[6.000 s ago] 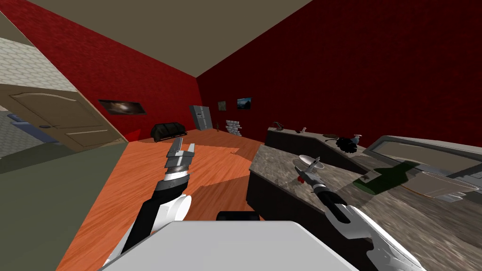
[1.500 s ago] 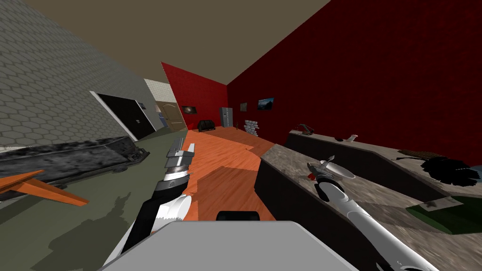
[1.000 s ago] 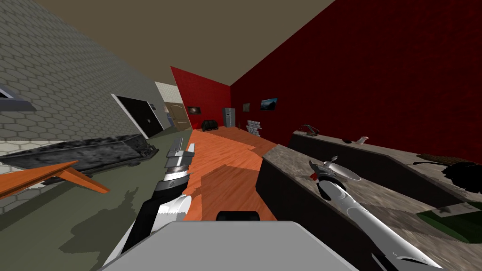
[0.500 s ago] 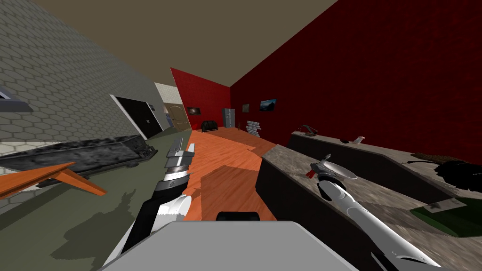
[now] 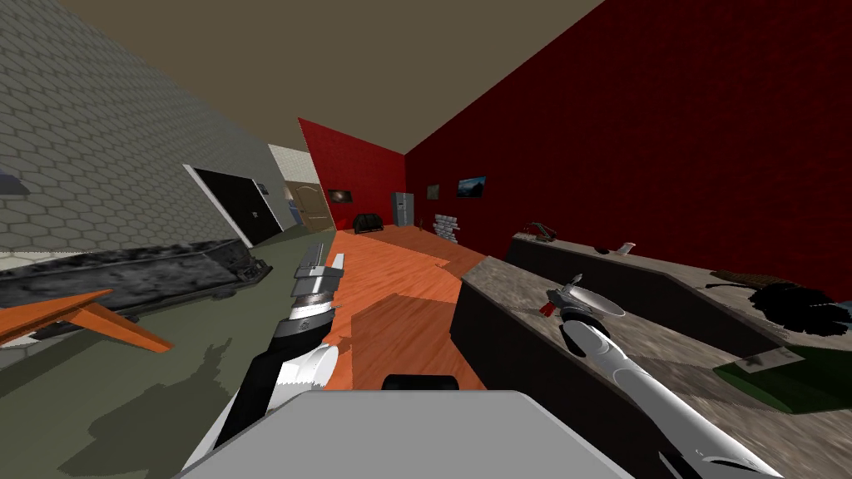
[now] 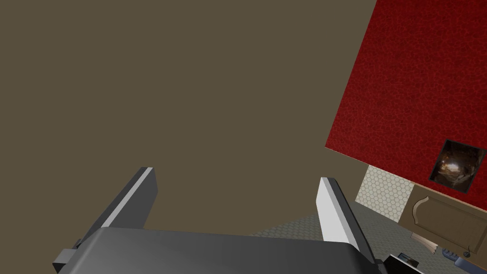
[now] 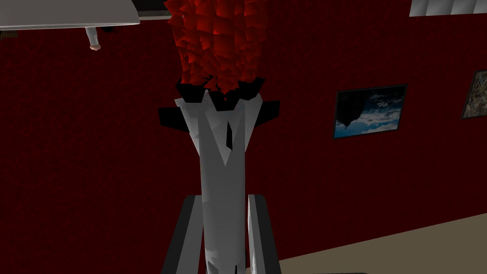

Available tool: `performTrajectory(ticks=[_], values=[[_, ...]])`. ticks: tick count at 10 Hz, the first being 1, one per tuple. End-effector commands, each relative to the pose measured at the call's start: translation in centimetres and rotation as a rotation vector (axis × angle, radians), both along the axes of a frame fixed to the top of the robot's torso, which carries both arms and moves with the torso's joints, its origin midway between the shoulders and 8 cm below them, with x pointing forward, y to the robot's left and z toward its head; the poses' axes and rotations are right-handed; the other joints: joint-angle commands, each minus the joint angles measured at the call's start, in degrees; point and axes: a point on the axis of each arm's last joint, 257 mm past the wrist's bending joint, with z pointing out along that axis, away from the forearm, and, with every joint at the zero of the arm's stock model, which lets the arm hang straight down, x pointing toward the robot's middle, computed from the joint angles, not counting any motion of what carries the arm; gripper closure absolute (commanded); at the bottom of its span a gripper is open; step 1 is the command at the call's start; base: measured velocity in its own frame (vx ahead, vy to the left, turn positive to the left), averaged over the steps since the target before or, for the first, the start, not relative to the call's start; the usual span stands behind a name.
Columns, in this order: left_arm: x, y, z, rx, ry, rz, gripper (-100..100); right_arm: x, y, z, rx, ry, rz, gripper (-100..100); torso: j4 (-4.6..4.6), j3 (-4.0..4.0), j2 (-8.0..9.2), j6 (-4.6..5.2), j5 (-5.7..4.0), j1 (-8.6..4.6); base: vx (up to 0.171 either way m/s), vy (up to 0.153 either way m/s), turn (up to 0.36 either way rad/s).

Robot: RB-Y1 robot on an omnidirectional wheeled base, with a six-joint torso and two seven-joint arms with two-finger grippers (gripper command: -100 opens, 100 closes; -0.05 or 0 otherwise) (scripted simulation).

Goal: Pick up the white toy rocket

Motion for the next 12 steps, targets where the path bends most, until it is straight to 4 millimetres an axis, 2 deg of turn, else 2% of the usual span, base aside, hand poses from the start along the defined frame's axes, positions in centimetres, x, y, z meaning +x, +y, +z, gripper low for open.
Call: performTrajectory(ticks=[1,6,7,8,12], values=[[0.0,0.0,0.0,0.0,0.0,0.0,0,-0.4,0.8,-1.2,0.044,0.009,0.01,100,0.0,0.0,0.0,0.0,0.0,0.0,0.156,-0.027,-0.204],[0.0,0.0,0.0,0.0,0.0,0.0,0,-0.4,0.8,-1.3,0.026,0.031,0.003,100,-0.16,-0.05,0.11,-0.19,-0.44,-0.32,0.01,0.006,0.002],[0.0,0.0,0.0,0.0,0.0,0.0,0,-1.3,2.1,-3.4,0.087,0.051,0.023,100,-0.18,-0.07,0.09,-0.19,-0.44,-0.33,0.117,-0.039,-0.287],[0.0,0.0,0.0,0.0,0.0,0.0,0,-0.7,2.6,-3.0,0.091,0.039,0.037,100,-0.37,-0.25,-0.14,0.19,-0.64,-0.53,0.142,-0.012,-0.204],[0.0,0.0,0.0,0.0,0.0,0.0,0,-0.9,2.4,-3.2,0.094,0.05,0.026,100,-0.51,-0.36,-0.17,-0.15,-0.96,-0.79,0.015,0.003,0.01]])
